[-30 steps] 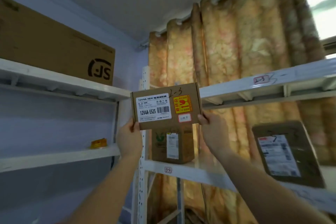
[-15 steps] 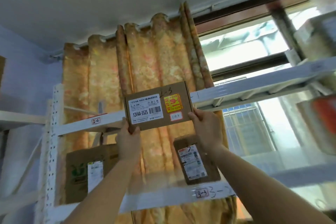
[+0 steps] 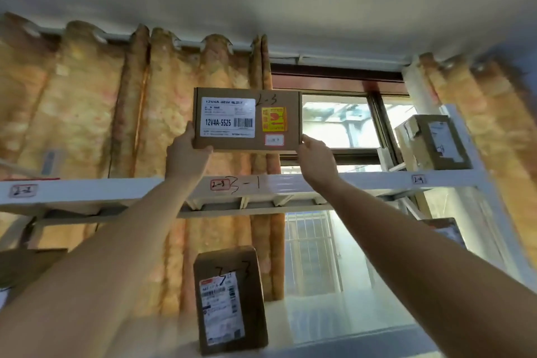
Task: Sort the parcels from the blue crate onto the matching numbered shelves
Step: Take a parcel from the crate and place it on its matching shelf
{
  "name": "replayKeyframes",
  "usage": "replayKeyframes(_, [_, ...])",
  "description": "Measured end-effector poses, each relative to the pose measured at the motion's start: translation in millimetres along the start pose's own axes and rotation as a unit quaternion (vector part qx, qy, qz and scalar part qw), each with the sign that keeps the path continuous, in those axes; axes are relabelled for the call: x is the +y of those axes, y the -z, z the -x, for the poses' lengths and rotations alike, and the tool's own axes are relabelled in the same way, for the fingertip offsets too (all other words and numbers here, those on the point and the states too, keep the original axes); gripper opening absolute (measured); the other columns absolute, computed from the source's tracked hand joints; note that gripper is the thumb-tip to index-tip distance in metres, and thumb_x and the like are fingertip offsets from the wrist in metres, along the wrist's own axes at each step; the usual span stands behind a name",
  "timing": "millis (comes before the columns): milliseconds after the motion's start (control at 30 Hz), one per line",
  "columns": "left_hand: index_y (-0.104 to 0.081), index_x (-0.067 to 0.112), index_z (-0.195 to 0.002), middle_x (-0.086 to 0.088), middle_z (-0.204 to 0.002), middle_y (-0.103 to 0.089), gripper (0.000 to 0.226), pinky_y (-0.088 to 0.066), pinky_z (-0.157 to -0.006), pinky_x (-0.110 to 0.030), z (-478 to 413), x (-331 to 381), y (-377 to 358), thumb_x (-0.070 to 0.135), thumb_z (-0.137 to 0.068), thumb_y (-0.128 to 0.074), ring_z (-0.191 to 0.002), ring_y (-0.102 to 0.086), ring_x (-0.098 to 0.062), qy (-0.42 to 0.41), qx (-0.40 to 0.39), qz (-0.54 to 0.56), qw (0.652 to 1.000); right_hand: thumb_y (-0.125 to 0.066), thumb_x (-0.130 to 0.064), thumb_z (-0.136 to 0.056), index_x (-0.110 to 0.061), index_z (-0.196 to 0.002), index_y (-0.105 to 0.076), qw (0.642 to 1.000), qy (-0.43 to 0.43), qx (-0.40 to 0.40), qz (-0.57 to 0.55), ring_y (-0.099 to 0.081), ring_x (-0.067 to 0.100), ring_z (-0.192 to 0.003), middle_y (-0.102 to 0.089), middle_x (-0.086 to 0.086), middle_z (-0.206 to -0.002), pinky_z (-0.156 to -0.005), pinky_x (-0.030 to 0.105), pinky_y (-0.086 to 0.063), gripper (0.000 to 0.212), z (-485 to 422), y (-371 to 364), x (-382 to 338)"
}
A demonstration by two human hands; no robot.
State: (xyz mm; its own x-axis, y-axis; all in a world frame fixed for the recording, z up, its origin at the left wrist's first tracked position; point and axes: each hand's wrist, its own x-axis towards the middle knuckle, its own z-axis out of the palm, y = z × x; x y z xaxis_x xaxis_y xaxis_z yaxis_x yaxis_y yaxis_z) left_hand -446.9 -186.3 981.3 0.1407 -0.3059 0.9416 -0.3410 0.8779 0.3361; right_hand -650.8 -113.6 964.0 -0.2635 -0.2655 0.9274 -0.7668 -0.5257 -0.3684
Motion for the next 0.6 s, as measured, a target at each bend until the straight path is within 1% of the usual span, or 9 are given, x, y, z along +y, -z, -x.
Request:
replayKeyframes(67, [-0.05,0.023,-0.133,0.006,-0.109,-0.062,0.05,-0.043,-0.073,-0.017,-12.0,-15.7,-2.9,0.007,-0.086,-0.057,-0.096,-0.056,-0.016,-0.02,0.009,-0.011,1.0,-0.035,-0.01,-0.093,-0.007,-0.103,-0.063,1.0,0.009,-0.024,-0.01,-0.05,0.019,-0.069,-0.059,0.003,-0.079,-0.053,0.025,-0.032,0.03,-14.8,-11.7,8.2])
replayKeyframes(100, [-0.052,0.023,-0.13,0.004,-0.109,-0.063,0.048,-0.042,-0.07,-0.017,-16.9,-25.4,-4.4,0.006,-0.086,-0.056,-0.095,-0.057,-0.017,-0.025,0.011,-0.017,0.999,-0.034,-0.011,-0.094,-0.007,-0.106,-0.063,0.999,0.015,-0.037,-0.016,-0.052,0.02,-0.073,-0.061,0.005,-0.084,-0.055,0.026,-0.035,0.031,-20.9,-19.9,13.5])
replayKeyframes(133, [-0.052,0.023,-0.129,0.002,-0.111,-0.064,0.047,-0.043,-0.071,-0.02,-22.7,-34.6,-5.8,0.004,-0.086,-0.055,-0.096,-0.058,-0.019,-0.028,0.006,-0.023,0.999,-0.035,-0.011,-0.095,-0.007,-0.109,-0.063,0.998,0.02,-0.053,-0.024,-0.055,0.021,-0.078,-0.064,0.007,-0.09,-0.06,0.027,-0.04,0.031,-26.4,-29.0,18.7])
replayKeyframes(200, [-0.052,0.022,-0.129,-0.004,-0.117,-0.064,0.047,-0.044,-0.075,-0.026,-34.3,-51.2,-7.2,0.001,-0.087,-0.049,-0.101,-0.057,-0.021,-0.02,-0.014,-0.031,0.999,-0.037,-0.012,-0.095,-0.008,-0.115,-0.062,0.994,0.016,-0.092,-0.052,-0.06,0.026,-0.094,-0.066,0.012,-0.108,-0.079,0.035,-0.05,0.032,-36.6,-48.5,29.7])
replayKeyframes(267, [-0.048,0.022,-0.132,-0.006,-0.123,-0.061,0.048,-0.041,-0.083,-0.029,-45.4,-65.0,-8.8,0.0,-0.09,-0.044,-0.108,-0.054,-0.021,-0.003,-0.04,-0.04,0.998,-0.04,-0.016,-0.096,-0.013,-0.12,-0.06,0.988,0.01,-0.132,-0.076,-0.061,0.027,-0.103,-0.064,0.011,-0.117,-0.093,0.044,-0.05,0.032,-47.7,-67.2,40.7])
replayKeyframes(333, [-0.039,0.019,-0.137,-0.006,-0.126,-0.058,0.048,-0.041,-0.088,-0.032,-54.5,-78.2,-14.5,0.002,-0.092,-0.043,-0.111,-0.052,-0.022,0.024,-0.074,-0.061,0.995,-0.043,-0.026,-0.096,-0.019,-0.123,-0.058,0.985,0.003,-0.154,-0.079,-0.06,0.029,-0.109,-0.064,0.009,-0.119,-0.098,0.049,-0.046,0.032,-59.7,-84.0,52.5])
replayKeyframes(433, [-0.026,0.014,-0.14,-0.007,-0.122,-0.056,0.05,-0.043,-0.083,-0.034,-67.7,-93.7,-28.7,0.01,-0.094,-0.044,-0.103,-0.053,-0.023,0.059,-0.106,-0.11,0.986,-0.041,-0.04,-0.096,-0.026,-0.138,-0.046,0.984,-0.003,-0.167,-0.06,-0.049,0.031,-0.125,-0.054,0.007,-0.136,-0.108,0.05,-0.037,0.044,-76.4,-104.8,69.4])
replayKeyframes(533, [-0.023,0.009,-0.14,-0.014,-0.129,-0.054,0.05,-0.039,-0.084,-0.032,-72.4,-107.7,-44.6,0.011,-0.095,-0.045,-0.113,-0.052,-0.029,0.088,-0.114,-0.144,0.979,-0.037,-0.041,-0.096,-0.027,-0.143,-0.038,0.985,-0.005,-0.173,-0.024,-0.044,0.033,-0.129,-0.049,0.008,-0.141,-0.11,0.05,-0.033,0.049,-86.7,-118.8,86.8])
replayKeyframes(600, [-0.026,0.007,-0.137,-0.014,-0.131,-0.053,0.046,-0.037,-0.083,-0.031,-72.9,-120.0,-57.4,0.014,-0.095,-0.044,-0.118,-0.051,-0.03,0.087,-0.128,-0.193,0.969,-0.035,-0.04,-0.096,-0.026,-0.141,-0.04,0.988,-0.014,-0.154,0.025,-0.047,0.033,-0.125,-0.052,0.009,-0.138,-0.107,0.047,-0.036,0.048,-91.1,-126.4,102.5])
